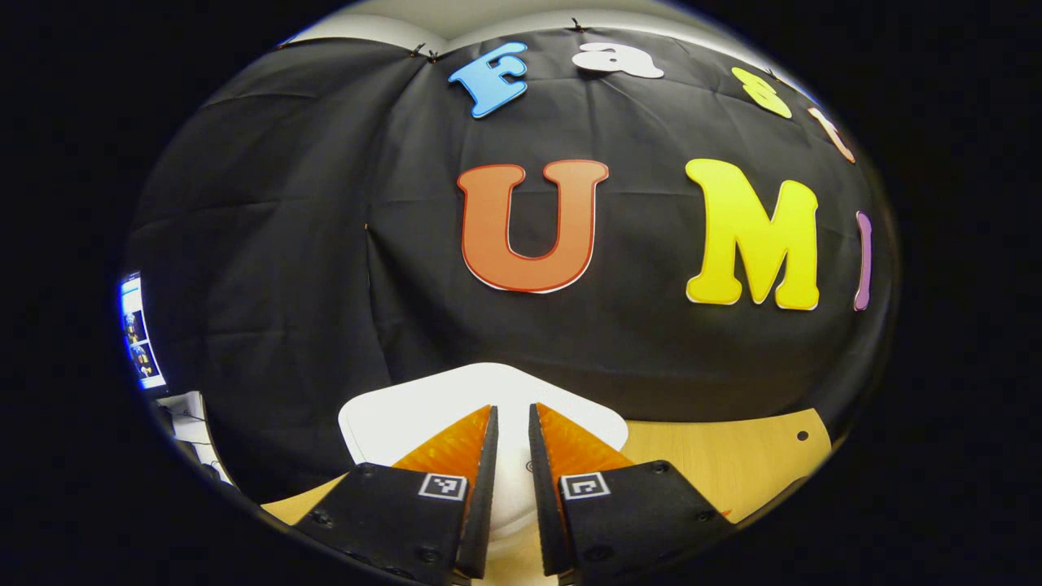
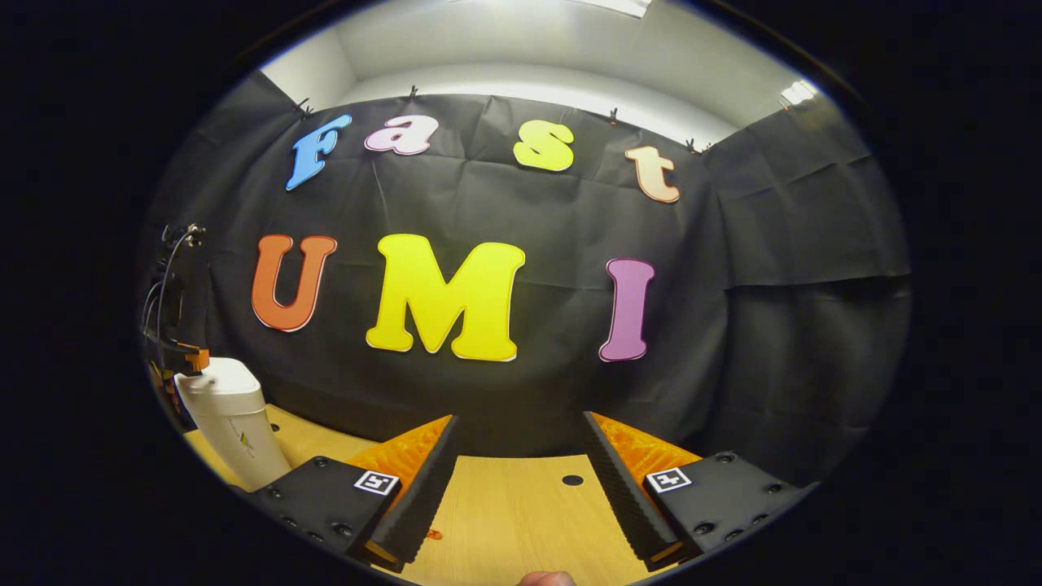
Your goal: Press the lid of the desktop garbage bin to open it, pick up the crumpled paper on the desktop and throw it into the bin, then pick up the pop can on the desktop and drop it into the bin, and finally close the garbage bin lid.
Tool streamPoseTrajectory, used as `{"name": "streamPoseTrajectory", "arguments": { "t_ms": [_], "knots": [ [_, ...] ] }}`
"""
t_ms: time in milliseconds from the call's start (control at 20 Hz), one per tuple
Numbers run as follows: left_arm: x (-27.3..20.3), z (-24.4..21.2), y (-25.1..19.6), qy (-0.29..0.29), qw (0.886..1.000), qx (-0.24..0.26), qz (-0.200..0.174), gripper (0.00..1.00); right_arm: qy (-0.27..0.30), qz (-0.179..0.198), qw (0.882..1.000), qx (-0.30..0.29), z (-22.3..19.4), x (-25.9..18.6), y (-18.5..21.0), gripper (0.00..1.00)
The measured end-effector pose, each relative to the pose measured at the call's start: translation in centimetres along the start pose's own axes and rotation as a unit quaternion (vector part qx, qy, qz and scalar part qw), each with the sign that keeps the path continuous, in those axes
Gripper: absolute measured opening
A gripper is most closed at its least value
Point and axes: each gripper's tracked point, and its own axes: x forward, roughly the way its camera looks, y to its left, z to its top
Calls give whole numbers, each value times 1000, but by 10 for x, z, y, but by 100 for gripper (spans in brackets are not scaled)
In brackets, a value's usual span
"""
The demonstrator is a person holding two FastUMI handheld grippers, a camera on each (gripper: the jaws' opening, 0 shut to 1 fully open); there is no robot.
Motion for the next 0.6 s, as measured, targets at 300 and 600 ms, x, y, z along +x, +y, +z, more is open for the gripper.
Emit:
{"name": "streamPoseTrajectory", "arguments": {
  "t_ms": [300, 600],
  "knots": [
    [10, -21, -2, 27, 1000, 0, 0, 10, 9, -3, 1000, 1, -7, 3, -4, 94],
    [11, -31, 0, 33, 999, -8, 24, 4, 27, 8, 1000, 9, -22, 12, 10, 94]
  ]
}}
